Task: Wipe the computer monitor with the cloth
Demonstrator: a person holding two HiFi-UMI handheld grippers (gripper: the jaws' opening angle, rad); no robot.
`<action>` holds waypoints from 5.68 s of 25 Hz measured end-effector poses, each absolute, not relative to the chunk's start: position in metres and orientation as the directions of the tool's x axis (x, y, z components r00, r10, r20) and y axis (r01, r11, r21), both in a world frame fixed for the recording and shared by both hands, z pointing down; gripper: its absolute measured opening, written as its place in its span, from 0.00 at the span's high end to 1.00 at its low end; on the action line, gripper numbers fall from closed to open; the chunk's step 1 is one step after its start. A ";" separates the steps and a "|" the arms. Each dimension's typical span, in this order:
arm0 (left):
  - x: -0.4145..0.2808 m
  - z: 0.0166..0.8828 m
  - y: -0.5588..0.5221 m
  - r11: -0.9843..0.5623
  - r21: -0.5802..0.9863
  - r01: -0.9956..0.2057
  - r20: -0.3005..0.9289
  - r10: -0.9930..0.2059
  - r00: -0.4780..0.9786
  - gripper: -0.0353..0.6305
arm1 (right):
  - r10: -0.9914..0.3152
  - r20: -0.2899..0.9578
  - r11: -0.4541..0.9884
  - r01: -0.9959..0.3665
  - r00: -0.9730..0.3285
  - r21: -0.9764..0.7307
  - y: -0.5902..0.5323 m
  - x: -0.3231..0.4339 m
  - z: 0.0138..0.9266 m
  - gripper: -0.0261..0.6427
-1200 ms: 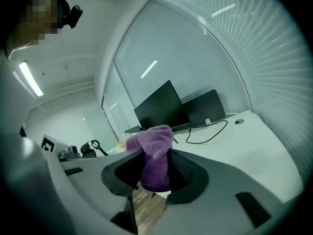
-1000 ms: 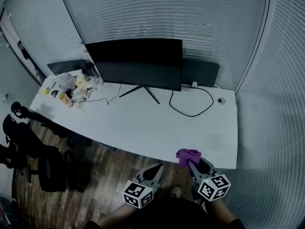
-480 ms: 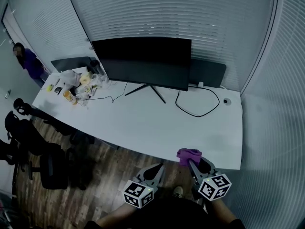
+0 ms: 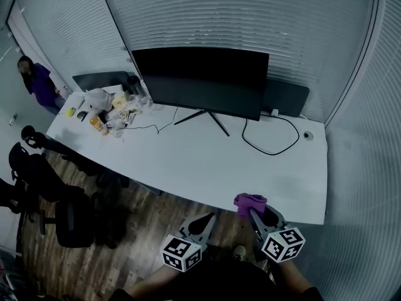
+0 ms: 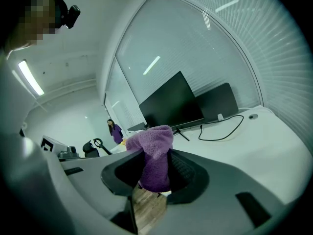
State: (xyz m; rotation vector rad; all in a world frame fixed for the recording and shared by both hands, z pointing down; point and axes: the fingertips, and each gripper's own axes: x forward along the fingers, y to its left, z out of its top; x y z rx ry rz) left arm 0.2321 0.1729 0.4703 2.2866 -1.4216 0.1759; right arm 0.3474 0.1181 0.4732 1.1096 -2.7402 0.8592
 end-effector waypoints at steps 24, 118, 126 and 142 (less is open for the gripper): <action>0.098 0.451 0.108 -0.516 0.267 -0.814 0.245 -0.781 0.575 0.94 | -0.755 0.217 0.487 -0.751 -0.618 -0.445 0.071 0.221 0.458 0.75; 0.198 0.494 -0.174 -0.363 0.296 -0.883 0.309 -0.839 0.448 0.94 | -0.742 0.307 0.466 -0.788 -0.596 -0.402 -0.312 0.342 0.537 0.75; 0.193 0.503 -0.171 -0.335 0.302 -0.892 0.327 -0.843 0.427 0.94 | -0.711 0.396 0.427 -0.804 -0.581 -0.413 -0.310 0.340 0.582 0.75; 0.192 0.506 -0.161 -0.317 0.290 -0.903 0.344 -0.846 0.408 0.94 | -0.684 0.451 0.394 -0.811 -0.573 -0.433 -0.297 0.340 0.609 0.75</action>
